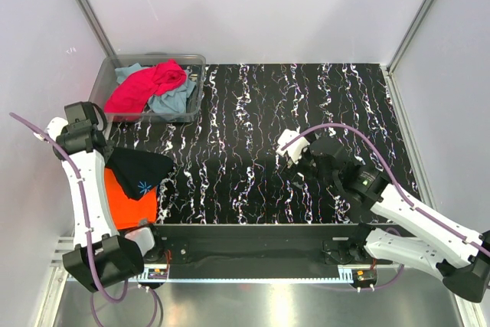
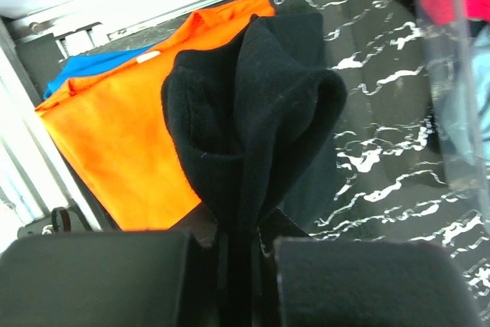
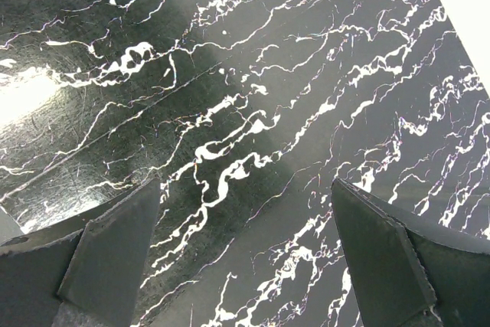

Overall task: Fold and stack the t-shirts
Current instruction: Neatly place the folded tshirt to the corner

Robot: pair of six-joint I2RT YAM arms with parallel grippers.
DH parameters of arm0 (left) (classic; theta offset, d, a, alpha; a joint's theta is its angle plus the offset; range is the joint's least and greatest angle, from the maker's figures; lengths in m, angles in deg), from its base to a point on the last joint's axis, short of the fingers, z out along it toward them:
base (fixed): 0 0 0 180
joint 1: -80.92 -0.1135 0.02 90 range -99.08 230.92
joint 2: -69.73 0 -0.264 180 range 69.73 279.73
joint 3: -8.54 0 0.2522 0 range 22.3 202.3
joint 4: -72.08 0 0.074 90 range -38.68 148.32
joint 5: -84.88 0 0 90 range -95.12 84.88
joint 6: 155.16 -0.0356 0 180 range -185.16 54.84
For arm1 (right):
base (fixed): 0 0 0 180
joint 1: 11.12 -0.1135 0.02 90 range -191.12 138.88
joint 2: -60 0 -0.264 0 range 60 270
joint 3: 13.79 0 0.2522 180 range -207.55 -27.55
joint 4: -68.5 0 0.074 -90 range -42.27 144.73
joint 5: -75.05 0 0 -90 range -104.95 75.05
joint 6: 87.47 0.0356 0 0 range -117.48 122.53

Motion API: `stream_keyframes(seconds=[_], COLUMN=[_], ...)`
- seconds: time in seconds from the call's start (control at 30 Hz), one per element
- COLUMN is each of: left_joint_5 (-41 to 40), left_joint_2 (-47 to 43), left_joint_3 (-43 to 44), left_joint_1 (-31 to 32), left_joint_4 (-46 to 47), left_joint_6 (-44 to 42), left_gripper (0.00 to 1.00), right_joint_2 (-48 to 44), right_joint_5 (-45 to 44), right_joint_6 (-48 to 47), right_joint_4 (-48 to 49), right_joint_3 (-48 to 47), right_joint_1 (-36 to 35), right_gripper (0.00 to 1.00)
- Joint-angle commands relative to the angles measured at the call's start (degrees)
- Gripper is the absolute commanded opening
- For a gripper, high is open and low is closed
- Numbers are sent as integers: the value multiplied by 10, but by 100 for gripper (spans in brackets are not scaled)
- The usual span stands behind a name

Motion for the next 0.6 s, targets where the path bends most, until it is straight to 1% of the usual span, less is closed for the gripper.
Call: stream_keyframes(seconds=[0.0, 0.07, 0.1, 0.13, 0.17, 0.2, 0.23, 0.27, 0.3, 0.33, 0.37, 0.5, 0.57], left_joint_5=[-10, -22, -51, -74, -94, -131, -142, -146, -150, -151, -148, -119, -107], left_joint_2=[-15, -18, -18, -17, -16, -20, -26, -32, -40, -49, -49, -30, -37], left_joint_3=[-14, -22, -26, -27, -27, -36, -42, -52, -60, -63, -66, -38, -26], left_joint_1=[-14, -28, -31, -35, -54, -62, -73, -93, -99, -101, -101, -103, -102], left_joint_4=[8, -3, -29, -51, -73, -111, -130, -146, -164, -167, -167, -184, -165], left_joint_6=[-8, 4, 11, 43, 57, 71, 106, 123, 139, 156, 162, 187, 167], left_gripper=[0, 4, 5, 6, 7, 21, 31, 45, 77, 91, 99, 99, 99], right_joint_2=[-8, -9, -8, -8, -7, -4, -3, -1, 2, 5, 6, 14, 16], right_joint_5=[3, 3, 6, 7, 9, 10, 11, 11, 14, 16, 16, 18, 22], right_joint_6=[7, 7, 6, 5, 2, 2, 1, -1, -2, -4, -8, -8, -7], right_joint_4=[8, 7, 7, 7, 8, 7, 8, 7, 8, 8, 6, 6, 6], right_joint_3=[-3, -2, -2, -1, -1, 2, 3, 5, 6, 7, 6, -5, -6], right_joint_1=[2, 2, 2, 2, 2, 2, 2, 2, 2, 2, 2, 2, 2], right_gripper=[100, 100, 100, 100, 100, 100, 100, 100, 100, 100, 100, 100, 100])
